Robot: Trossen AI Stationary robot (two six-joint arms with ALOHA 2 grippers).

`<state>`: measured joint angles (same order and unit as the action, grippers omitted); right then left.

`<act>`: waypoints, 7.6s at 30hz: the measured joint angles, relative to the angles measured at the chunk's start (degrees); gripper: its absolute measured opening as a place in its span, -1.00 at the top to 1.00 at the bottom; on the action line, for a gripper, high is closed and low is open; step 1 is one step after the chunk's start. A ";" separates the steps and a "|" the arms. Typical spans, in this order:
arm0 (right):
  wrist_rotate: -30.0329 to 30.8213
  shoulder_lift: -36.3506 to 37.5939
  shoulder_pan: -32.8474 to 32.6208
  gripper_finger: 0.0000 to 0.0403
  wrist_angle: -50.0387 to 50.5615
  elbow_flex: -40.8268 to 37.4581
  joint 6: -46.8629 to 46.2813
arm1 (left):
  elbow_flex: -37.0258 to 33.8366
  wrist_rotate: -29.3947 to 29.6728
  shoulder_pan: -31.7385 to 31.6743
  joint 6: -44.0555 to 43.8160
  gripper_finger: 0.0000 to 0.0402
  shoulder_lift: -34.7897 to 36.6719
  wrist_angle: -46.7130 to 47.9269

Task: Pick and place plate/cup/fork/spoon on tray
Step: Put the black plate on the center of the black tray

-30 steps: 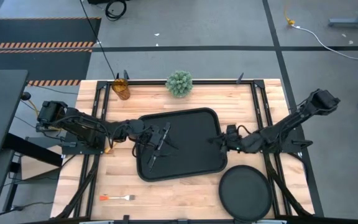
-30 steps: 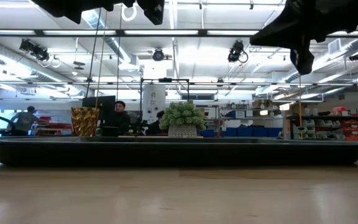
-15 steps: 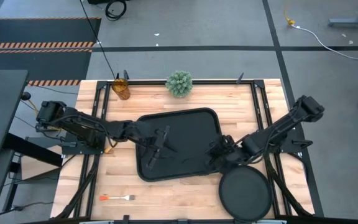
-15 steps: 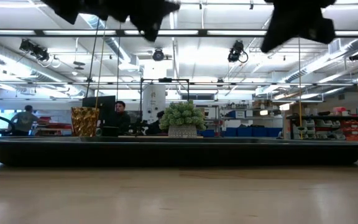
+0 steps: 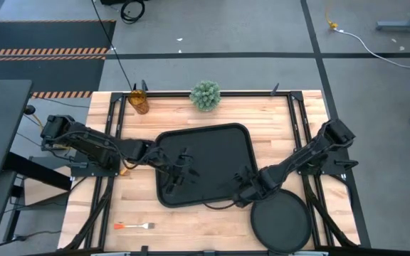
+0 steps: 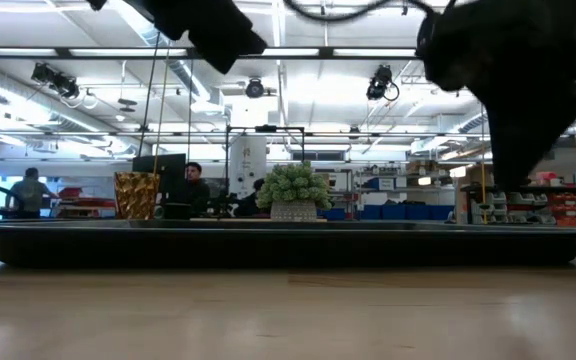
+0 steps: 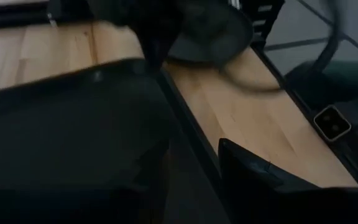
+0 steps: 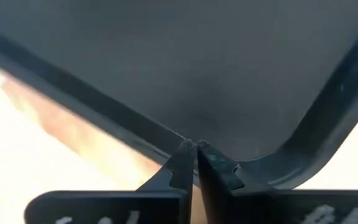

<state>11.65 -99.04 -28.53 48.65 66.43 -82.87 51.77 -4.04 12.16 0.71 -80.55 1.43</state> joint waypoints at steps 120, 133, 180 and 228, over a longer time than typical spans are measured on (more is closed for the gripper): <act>-17.54 -26.08 -14.17 0.63 15.84 23.54 -24.75 | -0.02 0.36 0.35 -3.08 0.29 -0.04 1.34; -23.53 -25.95 -14.43 0.81 13.95 23.56 -24.46 | -0.02 0.38 0.35 -3.06 0.29 -0.04 1.27; -10.48 -26.21 -15.59 0.94 41.11 44.96 -18.73 | 0.07 1.49 1.93 -0.07 0.29 11.43 5.98; 31.14 -21.80 -8.10 0.94 37.27 45.00 27.35 | -0.85 15.80 16.81 -19.41 0.29 9.39 8.45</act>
<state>42.79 -120.84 -36.63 85.92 111.44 -55.51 50.92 11.76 28.97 -18.70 -71.17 9.89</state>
